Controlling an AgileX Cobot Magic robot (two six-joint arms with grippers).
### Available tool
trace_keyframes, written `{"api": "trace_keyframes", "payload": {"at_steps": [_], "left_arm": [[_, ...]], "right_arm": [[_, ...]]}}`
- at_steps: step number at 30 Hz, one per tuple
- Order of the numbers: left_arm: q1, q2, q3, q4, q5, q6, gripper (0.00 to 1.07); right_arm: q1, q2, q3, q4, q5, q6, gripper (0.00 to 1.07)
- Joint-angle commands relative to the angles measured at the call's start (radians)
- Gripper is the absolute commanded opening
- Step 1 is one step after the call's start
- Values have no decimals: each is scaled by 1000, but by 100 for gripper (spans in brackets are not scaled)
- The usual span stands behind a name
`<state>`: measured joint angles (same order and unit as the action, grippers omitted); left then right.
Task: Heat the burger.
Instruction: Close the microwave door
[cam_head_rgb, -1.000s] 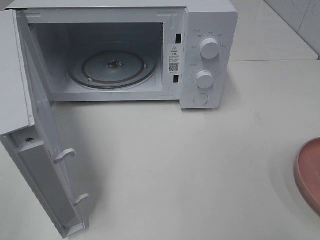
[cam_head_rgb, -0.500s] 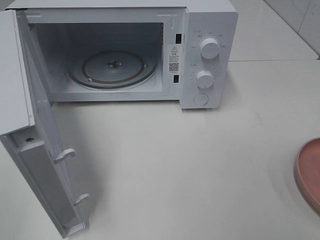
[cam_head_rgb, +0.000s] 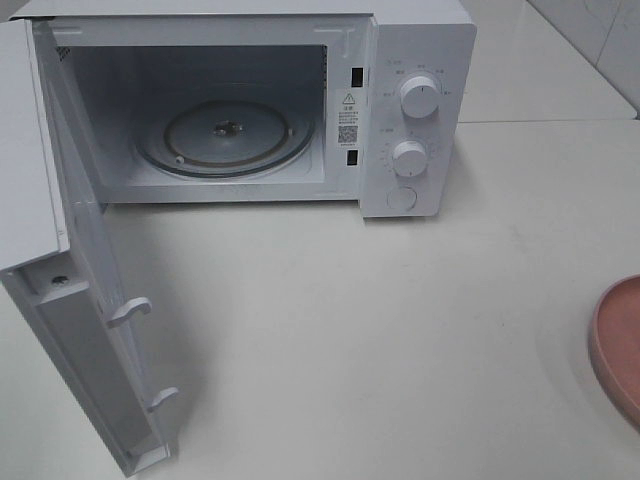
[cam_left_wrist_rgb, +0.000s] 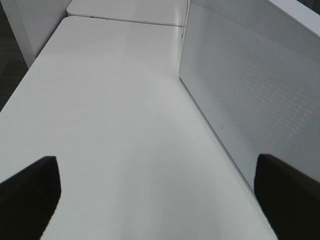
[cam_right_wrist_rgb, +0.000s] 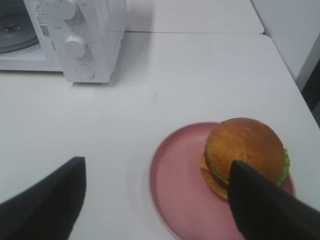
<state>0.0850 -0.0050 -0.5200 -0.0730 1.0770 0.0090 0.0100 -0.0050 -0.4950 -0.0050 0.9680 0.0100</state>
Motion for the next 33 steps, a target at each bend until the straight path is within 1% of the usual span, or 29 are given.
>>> {"api": "trace_keyframes", "payload": {"at_steps": [1,9,14,15,16,17,18,19,20,24,26,29,31,32,33], "left_arm": [[4,-5,2,-2,-8,-3,98],[4,-4,2,-2,-8,-3,98],[4,-4,2,18,-8,-3,98],[4,-4,2,53,-8,-3,98],[4,-4,2,53,-8,-3,98],[4,-4,2,94,-10,-3,98],[4,-4,2,114,-12,-3,98],[4,-4,2,114,-12,-3,98],[4,-4,2,141,-16,-3,98],[4,-4,2,143,-17,-3,98],[-8,-4,2,116,-14,-3,98],[-13,-4,2,107,-15,-3,98],[-14,5,-8,136,-30,-1,98],[-14,5,-8,136,-30,-1,98],[-14,23,-14,159,-50,0,98]], "right_arm": [[-8,-17,1,-3,-8,-2,75],[-6,-26,1,-3,-8,0,75],[-6,-26,1,-3,-8,0,74],[-6,-25,1,-3,-8,0,74],[-6,-25,1,-3,-8,0,74],[-6,-25,1,-3,-8,0,74],[-6,-25,1,-3,-8,0,74],[-6,-25,1,-3,-8,0,74],[-6,-25,1,-3,-8,0,74],[-6,-25,1,-3,-8,0,74],[-6,-25,1,-3,-8,0,74],[-6,-25,1,-3,-8,0,74],[-6,-25,1,-3,-8,0,74],[-6,-25,1,-3,-8,0,74],[-6,-25,1,-3,-8,0,74]]}}
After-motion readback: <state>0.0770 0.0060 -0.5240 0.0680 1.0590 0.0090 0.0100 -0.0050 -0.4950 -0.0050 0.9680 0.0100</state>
